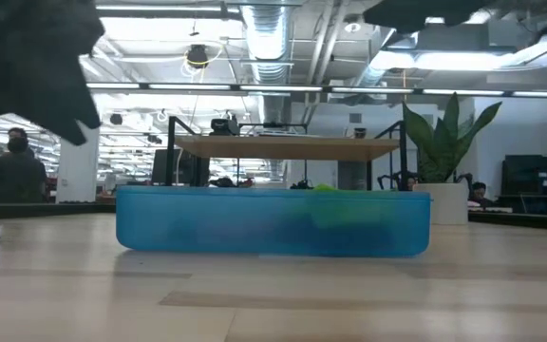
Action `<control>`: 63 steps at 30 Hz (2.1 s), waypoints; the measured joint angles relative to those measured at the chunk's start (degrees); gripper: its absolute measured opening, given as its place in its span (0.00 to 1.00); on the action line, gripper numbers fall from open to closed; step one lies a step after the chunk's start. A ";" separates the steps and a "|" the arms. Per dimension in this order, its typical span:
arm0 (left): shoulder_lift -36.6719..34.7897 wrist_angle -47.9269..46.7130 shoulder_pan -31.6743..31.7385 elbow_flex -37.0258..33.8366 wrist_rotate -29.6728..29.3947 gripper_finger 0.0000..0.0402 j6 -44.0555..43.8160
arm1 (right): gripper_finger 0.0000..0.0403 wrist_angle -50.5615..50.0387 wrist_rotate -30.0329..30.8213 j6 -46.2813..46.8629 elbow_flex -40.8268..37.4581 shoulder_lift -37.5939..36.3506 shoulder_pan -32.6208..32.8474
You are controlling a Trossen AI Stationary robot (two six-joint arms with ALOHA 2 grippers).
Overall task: Pack school essentials
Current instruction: Put the yellow crayon box into the blue supply box
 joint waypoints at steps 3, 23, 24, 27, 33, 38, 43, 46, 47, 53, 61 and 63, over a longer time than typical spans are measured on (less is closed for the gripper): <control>0.03 -2.88 -1.95 0.00 0.30 0.29 -6.24 | 0.45 0.66 -0.01 -1.28 0.02 -0.04 -2.72; 0.10 -7.16 -5.84 1.63 14.13 0.26 -26.07 | 0.41 -1.54 -19.89 -1.48 0.02 -0.31 -18.46; 0.10 -7.93 -5.86 2.53 14.43 0.24 -26.31 | 0.41 -1.54 -20.08 -1.58 0.02 -0.31 -18.64; 0.10 -10.71 -5.85 5.60 14.57 0.20 -26.47 | 0.41 -1.57 -20.10 -2.30 0.02 -0.31 -18.65; 3.91 -14.62 -6.83 9.52 14.76 0.13 -29.55 | 0.40 -2.23 -20.10 -2.34 0.05 -0.28 -18.52; 7.29 -14.61 -9.18 10.91 21.05 0.13 -35.80 | 0.40 -3.86 -20.10 -2.31 0.07 -0.26 -17.64; 10.40 -14.42 -10.95 14.51 20.78 0.15 -36.61 | 0.40 -3.78 -20.10 -2.06 0.07 -0.26 -15.74; 13.13 -15.91 -10.78 15.48 19.01 0.15 -35.82 | 0.40 -3.04 -20.10 -2.14 0.07 -0.26 -14.84; 13.88 -15.21 -10.59 15.64 18.78 0.15 -35.61 | 0.40 -2.58 -20.10 -2.28 0.07 -0.26 -14.56; 14.39 -12.10 -9.26 15.76 20.28 0.15 -34.55 | 0.40 0.69 -20.07 -1.87 0.07 -0.26 -13.77; 13.51 -18.32 -9.17 17.00 40.77 0.15 -37.16 | 0.40 2.46 -20.05 -1.63 0.07 -0.26 -13.63; 13.31 -22.04 -9.71 18.50 39.58 0.15 -37.41 | 0.40 2.39 -20.05 -0.96 0.07 -0.26 -13.65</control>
